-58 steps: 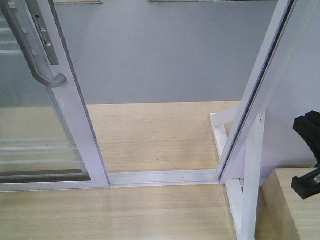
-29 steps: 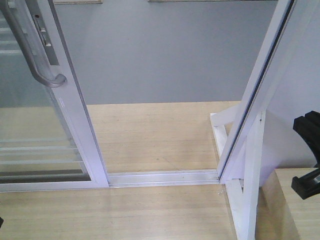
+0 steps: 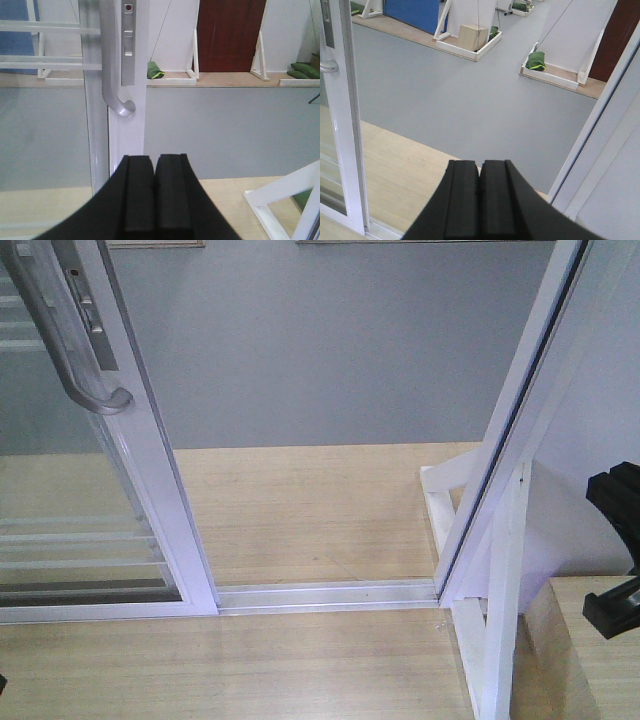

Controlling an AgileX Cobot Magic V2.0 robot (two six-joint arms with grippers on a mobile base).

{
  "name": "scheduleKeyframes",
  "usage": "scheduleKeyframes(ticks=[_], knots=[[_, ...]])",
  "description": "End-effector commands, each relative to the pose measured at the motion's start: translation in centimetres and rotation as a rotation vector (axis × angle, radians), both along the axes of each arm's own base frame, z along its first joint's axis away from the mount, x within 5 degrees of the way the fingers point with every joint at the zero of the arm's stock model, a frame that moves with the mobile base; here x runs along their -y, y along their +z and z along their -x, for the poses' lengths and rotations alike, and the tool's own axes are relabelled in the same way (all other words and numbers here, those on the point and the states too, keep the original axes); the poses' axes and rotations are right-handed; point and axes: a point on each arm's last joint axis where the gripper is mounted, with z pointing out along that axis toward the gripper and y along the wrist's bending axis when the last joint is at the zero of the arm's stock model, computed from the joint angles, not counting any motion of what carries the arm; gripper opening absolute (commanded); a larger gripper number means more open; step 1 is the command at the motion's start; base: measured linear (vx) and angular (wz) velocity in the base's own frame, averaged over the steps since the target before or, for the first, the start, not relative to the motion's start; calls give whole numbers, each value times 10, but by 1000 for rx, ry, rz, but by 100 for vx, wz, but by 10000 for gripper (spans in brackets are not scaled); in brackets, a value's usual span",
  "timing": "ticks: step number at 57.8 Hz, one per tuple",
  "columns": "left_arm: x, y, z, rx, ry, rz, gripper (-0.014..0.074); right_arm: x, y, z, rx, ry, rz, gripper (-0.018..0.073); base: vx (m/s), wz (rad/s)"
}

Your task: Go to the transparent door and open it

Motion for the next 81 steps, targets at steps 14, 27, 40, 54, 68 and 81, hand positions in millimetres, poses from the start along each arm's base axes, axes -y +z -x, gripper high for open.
scheduleKeyframes(ticks=[14,27,40,54,68,81], knots=[[-2,-1,-1,70,22,26,0,9,-19,26,153,-15,-145,-7,0,0],[-2,-1,-1,70,22,26,0,15,-98,43,121,-38,-350,-7,0,0],[-2,-1,-1,70,22,26,0,19,-101,46,97,-84,-324,-7,0,0],[-2,-1,-1,70,22,26,0,20,-102,45,101,-113,-317,-7,0,0],[-2,-1,-1,70,22,26,0,20,-102,45,98,-113,-317,-7,0,0],[-2,-1,-1,70,22,26,0,20,-102,45,96,-114,-316,-7,0,0]])
